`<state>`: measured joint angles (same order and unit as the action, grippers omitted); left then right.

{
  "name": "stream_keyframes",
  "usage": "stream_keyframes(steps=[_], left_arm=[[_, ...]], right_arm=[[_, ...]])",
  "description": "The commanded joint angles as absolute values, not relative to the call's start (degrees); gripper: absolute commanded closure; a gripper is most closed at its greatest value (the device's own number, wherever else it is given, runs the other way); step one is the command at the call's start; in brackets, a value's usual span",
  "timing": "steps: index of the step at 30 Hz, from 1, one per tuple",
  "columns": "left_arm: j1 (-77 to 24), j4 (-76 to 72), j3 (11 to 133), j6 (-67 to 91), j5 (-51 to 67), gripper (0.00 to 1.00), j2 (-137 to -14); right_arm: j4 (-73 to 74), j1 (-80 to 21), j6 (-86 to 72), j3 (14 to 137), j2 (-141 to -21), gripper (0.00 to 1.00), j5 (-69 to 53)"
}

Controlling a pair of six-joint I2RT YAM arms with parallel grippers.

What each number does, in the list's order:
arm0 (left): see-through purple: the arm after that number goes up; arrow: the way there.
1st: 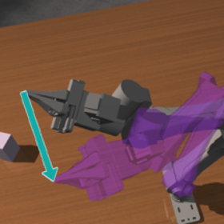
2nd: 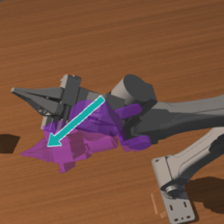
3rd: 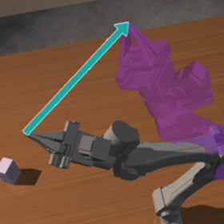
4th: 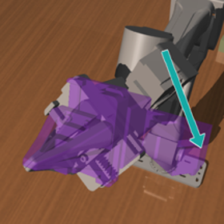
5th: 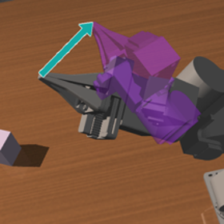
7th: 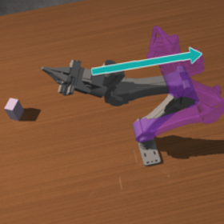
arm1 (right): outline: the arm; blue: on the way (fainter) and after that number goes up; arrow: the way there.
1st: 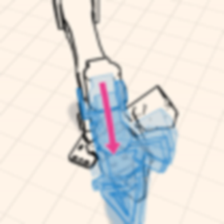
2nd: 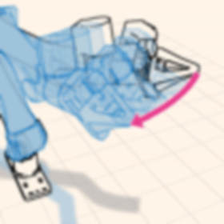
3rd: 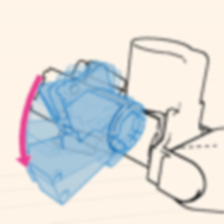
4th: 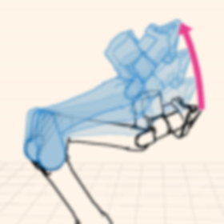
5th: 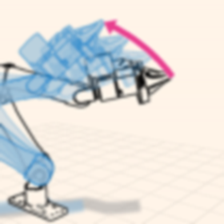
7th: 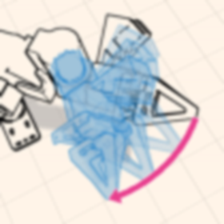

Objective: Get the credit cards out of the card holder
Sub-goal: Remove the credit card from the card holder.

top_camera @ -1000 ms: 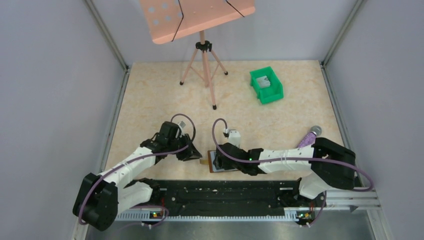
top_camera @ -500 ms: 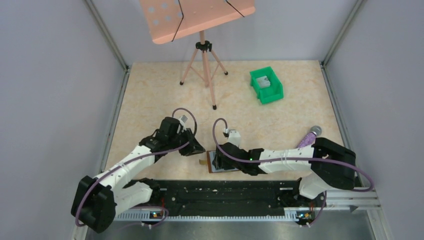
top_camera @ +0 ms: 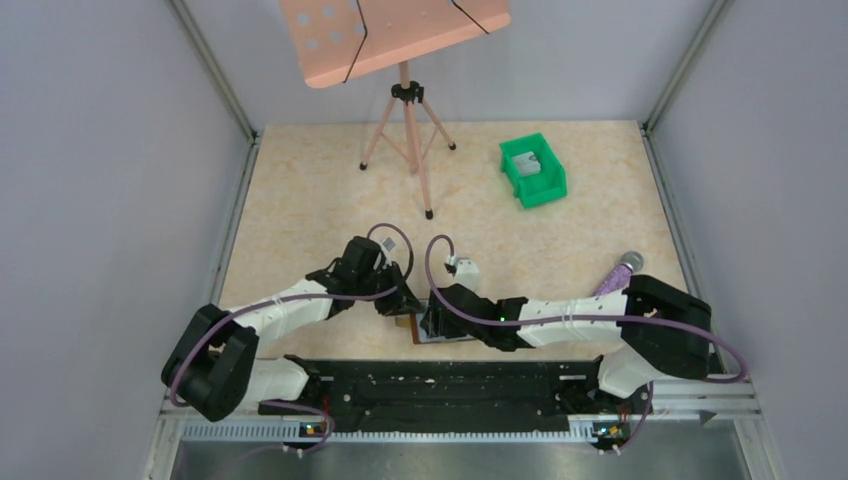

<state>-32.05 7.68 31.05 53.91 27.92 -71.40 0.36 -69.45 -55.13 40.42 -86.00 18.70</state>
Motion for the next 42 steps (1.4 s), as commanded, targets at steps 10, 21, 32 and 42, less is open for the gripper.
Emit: stream_keyframes(steps=[10, 21, 32, 42], left_arm=[[-32.26, 3.82, 28.43, 52.65, 26.68, 0.92, -72.91], [-32.35, 4.67, 27.28, 51.98, 25.05, 0.94, -72.23], [-32.72, 1.79, 27.17, 52.56, 26.35, 0.94, -74.7], [-33.15, 3.15, 28.12, 52.68, 26.42, 0.94, -74.06]], right_arm=[[-5.62, -68.63, -56.04, 37.78, -83.8, 0.53, 18.58], [-6.8, -68.57, -57.31, 36.3, -82.54, 0.53, 18.74], [-9.93, -68.61, -56.64, 36.12, -83.41, 0.53, 16.23], [-8.18, -68.64, -56.33, 38.02, -85.26, 0.46, 15.19]])
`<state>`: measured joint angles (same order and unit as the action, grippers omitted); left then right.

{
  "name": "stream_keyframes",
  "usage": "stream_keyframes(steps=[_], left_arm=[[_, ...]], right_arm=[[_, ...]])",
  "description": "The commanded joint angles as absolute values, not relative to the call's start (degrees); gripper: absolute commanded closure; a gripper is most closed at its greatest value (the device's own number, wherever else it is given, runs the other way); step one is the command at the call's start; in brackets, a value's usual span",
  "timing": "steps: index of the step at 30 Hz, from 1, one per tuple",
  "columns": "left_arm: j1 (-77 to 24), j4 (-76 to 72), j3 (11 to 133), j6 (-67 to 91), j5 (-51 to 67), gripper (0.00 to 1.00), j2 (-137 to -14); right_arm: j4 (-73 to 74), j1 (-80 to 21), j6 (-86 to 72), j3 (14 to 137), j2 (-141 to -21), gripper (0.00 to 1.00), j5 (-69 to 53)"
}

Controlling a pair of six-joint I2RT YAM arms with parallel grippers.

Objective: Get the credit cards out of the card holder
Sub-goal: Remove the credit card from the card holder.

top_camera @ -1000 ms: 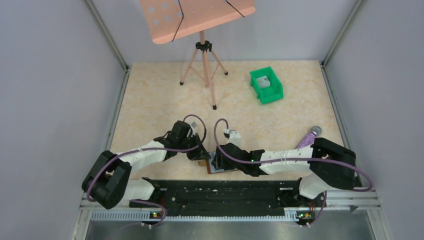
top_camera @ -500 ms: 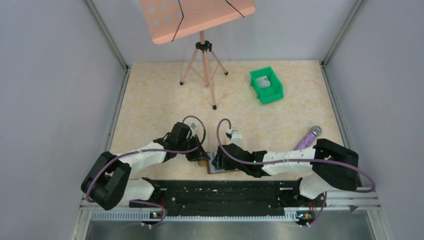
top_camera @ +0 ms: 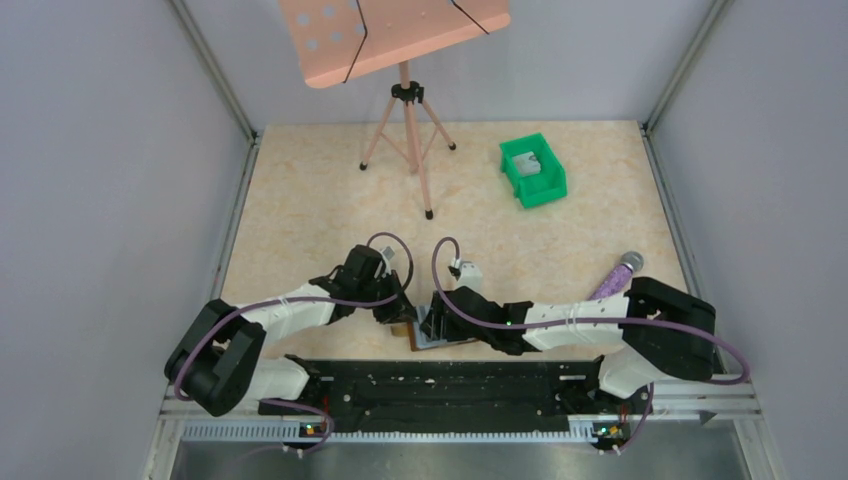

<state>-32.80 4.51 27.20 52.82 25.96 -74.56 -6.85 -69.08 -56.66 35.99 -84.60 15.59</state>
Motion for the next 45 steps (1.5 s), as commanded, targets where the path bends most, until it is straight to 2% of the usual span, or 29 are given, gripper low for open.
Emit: stream_keyframes(steps=[1, 9, 21, 26, 31, 35, 40, 45], left_arm=[[-33.25, 3.04, 28.12, 52.85, 26.68, 0.94, -73.97], [-33.86, 1.94, 28.36, 54.01, 27.73, 0.94, -72.87], [-35.72, -4.26, 29.33, 55.85, 30.12, 0.93, -76.02], [-37.95, -6.06, 32.03, 56.33, 30.11, 0.93, -79.97], [-40.49, -8.06, 34.82, 57.81, 29.8, 0.93, -83.73], [-41.21, -8.13, 36.04, 58.84, 28.98, 0.94, -85.31], [-41.23, -3.98, 35.73, 59.22, 24.34, 0.94, -83.59], [-41.18, -1.32, 35.1, 59.33, 21.28, 0.9, -81.6]], right_arm=[[-7.71, -68.59, -56.34, 38.21, -85.24, 0.44, 15.19], [-4.56, -68.57, -56.13, 38.76, -83.4, 0.32, 16.82], [2.38, -68.56, -54.05, 38.86, -75.39, 0.33, 21.04], [7.14, -68.51, -53.41, 37.24, -68.27, 0.37, 23.51], [8.2, -68.53, -53.19, 34.12, -59.89, 0.48, 24.08], [8.36, -68.39, -52.33, 32.23, -55.43, 0.52, 24.33], [6.36, -68.35, -50.41, 30.81, -54.94, 0.57, 23.03], [3.85, -65.64, -50.08, 29.65, -57.16, 0.62, 19.29]])
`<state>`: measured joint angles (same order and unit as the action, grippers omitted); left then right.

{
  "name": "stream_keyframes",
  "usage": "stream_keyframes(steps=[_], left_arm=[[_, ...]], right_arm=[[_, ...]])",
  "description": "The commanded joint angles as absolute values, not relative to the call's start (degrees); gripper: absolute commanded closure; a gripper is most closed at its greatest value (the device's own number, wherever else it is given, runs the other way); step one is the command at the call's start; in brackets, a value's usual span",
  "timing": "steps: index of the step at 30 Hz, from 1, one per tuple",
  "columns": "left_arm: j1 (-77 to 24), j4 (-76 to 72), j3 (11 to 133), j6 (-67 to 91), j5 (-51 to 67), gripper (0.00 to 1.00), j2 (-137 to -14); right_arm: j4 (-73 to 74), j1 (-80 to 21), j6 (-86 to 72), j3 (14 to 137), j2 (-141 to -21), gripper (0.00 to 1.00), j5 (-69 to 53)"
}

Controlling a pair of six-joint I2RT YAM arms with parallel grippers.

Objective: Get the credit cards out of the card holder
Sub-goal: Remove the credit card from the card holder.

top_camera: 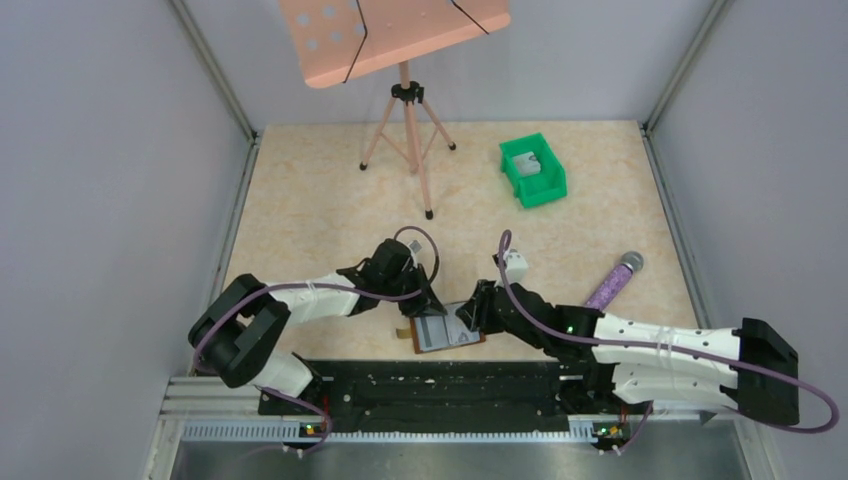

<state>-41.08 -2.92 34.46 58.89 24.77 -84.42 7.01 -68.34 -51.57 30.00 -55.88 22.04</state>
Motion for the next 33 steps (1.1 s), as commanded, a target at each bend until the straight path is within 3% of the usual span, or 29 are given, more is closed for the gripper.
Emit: stream_keyframes(steps=[1, 16, 33], left_arm=[[-41.16, -1.26, 34.75, 59.39, 21.12, 0.89, -81.57], [-41.32, -9.99, 28.43, 59.09, 21.41, 0.78, -84.99], [-41.99, -14.75, 25.93, 57.77, 21.4, 0.73, -84.49]], right_arm=[[3.38, -65.06, -49.88, 29.62, -57.56, 0.63, 18.39], [-11.05, -54.79, -51.8, 23.69, -67.84, 0.69, 0.52], [-9.07, -54.32, -57.26, 17.4, -72.38, 0.74, 5.8]])
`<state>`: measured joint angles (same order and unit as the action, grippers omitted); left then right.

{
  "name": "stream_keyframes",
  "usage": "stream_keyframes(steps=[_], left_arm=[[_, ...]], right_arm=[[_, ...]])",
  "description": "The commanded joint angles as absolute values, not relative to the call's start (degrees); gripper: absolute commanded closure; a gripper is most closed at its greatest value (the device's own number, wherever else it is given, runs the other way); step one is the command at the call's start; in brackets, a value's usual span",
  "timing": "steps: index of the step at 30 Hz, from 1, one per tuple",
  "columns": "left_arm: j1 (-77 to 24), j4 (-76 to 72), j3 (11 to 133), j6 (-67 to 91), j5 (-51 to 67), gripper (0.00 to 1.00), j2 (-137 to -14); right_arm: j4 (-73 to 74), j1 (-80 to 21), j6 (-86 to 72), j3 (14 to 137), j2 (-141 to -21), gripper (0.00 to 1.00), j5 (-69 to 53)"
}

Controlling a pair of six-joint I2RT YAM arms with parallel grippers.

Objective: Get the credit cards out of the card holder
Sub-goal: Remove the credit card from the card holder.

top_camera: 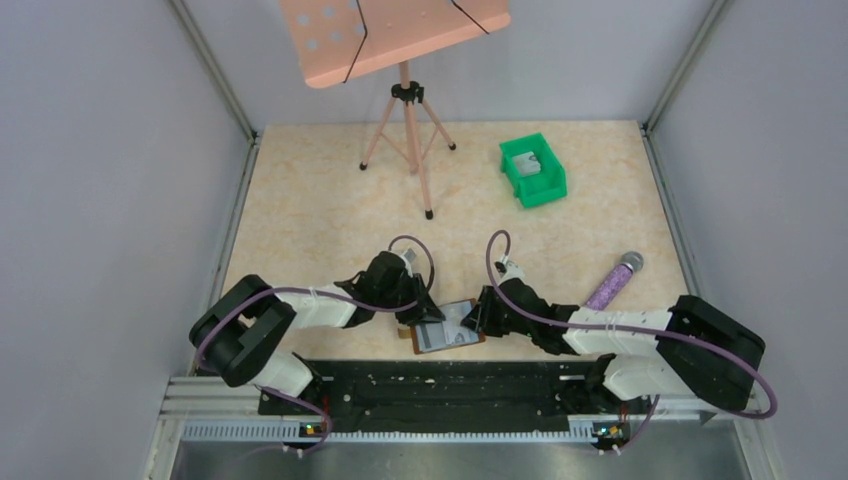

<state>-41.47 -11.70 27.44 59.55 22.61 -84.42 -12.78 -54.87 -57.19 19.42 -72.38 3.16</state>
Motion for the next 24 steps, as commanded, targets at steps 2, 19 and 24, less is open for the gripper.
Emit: stream_keyframes(steps=[2, 19, 24], left_arm=[[-42.09, -16.72, 25.23, 57.9, 21.96, 0.73, -84.48], [-44.91, -21.63, 24.66, 62.21, 21.73, 0.88, -85.27], [-44.91, -21.92, 23.97, 63.52, 22.46, 1.0, -82.79]], right_arm=[[-8.96, -54.37, -57.15, 17.33, -72.0, 0.74, 5.85], [-5.83, -54.32, -59.71, 14.93, -66.67, 0.75, 8.09], [-4.85, -54.34, -60.27, 14.13, -64.99, 0.77, 9.13]])
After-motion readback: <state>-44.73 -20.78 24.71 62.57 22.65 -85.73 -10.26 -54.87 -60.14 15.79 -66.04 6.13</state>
